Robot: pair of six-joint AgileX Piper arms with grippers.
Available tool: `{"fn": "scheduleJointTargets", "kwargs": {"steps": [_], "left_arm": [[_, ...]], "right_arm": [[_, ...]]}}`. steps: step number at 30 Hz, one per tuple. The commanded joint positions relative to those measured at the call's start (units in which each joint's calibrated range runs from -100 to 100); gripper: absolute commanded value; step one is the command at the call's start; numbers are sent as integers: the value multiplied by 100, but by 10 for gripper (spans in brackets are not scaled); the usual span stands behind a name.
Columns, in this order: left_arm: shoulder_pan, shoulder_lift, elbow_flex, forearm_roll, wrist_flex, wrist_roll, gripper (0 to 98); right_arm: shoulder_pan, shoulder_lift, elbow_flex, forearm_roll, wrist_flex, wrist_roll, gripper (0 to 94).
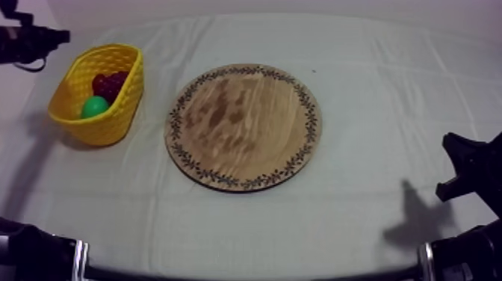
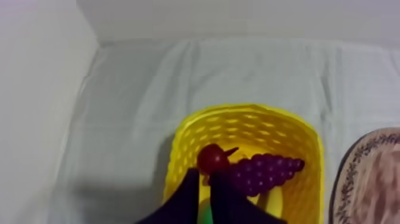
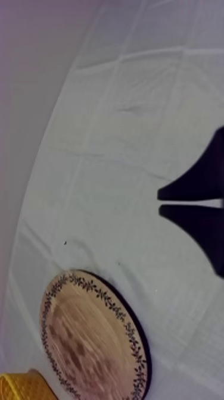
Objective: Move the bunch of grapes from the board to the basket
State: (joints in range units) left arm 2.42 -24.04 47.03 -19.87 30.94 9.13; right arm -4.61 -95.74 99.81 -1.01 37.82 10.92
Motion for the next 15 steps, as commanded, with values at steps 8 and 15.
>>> {"fn": "scheduleJointTargets", "kwargs": {"steps": [8, 15], "left_arm": [[-219, -3661, 1663, 258, -338, 432, 1], [-191, -5284, 2958, 840, -271, -275, 0]], "right_arm": [[2, -1, -3, 1, 0, 0, 4], [2, -1, -3, 1, 0, -1, 4]]}}
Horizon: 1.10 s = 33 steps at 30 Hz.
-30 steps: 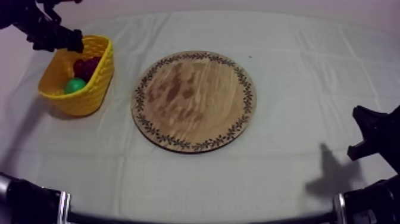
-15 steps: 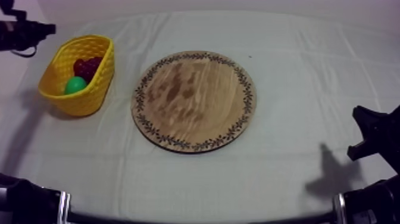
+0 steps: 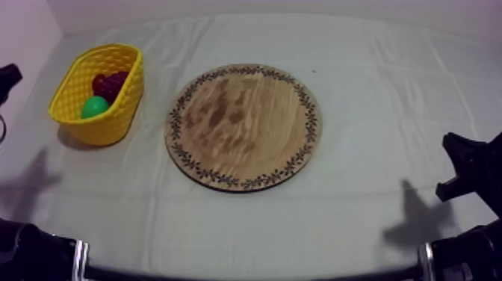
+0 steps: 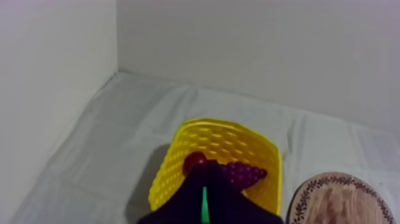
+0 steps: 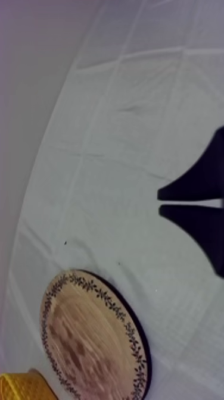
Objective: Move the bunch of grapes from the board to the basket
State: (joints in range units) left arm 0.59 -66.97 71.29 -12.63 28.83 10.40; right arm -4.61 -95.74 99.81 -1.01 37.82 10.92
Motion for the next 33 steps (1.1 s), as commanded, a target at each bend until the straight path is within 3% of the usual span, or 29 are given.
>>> {"fn": "scheduleJointTargets", "kwargs": {"steps": [1, 8, 22, 33], "left_arm": [[-15, -1149, 738, 171, -114, -486, 0], [-169, -1988, 1909, 596, -353, -951, 0], [-187, -3027, 2799, 657, -487, -726, 0], [-102, -3268, 2869, 935, -7, -967, 0]], "right_arm": [[2, -1, -3, 1, 0, 1, 4], [2, -1, -3, 1, 0, -1, 4], [2, -1, -3, 1, 0, -1, 4], [2, -1, -3, 1, 0, -1, 4]]}}
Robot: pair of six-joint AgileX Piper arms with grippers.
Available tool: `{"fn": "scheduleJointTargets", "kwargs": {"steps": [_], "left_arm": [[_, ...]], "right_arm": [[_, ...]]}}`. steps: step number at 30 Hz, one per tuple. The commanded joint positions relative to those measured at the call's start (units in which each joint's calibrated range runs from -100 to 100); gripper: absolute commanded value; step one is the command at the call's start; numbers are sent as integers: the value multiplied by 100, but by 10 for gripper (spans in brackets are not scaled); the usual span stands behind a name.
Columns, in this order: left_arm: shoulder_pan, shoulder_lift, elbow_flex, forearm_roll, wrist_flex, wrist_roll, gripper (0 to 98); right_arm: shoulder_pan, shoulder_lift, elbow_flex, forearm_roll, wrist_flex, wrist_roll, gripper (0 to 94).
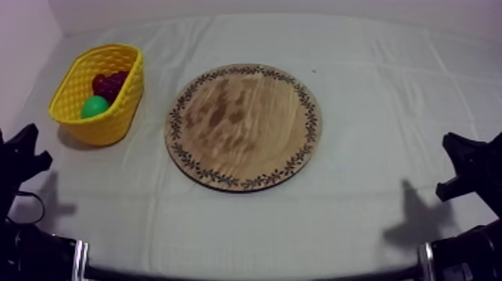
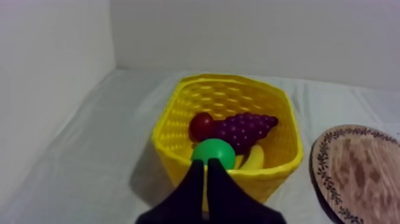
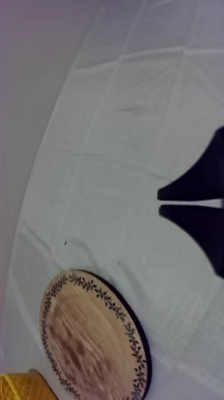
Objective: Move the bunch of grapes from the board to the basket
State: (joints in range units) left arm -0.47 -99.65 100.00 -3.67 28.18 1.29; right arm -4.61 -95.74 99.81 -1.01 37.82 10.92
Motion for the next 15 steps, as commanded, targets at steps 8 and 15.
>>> {"fn": "scheduleJointTargets", "kwargs": {"steps": [8, 15], "left_arm": [[27, -9, 0, 138, 424, -108, 0], [29, -9, 0, 144, 453, -147, 0]], "right_arm": [[2, -1, -3, 1, 0, -1, 4], [2, -1, -3, 1, 0, -1, 4]]}}
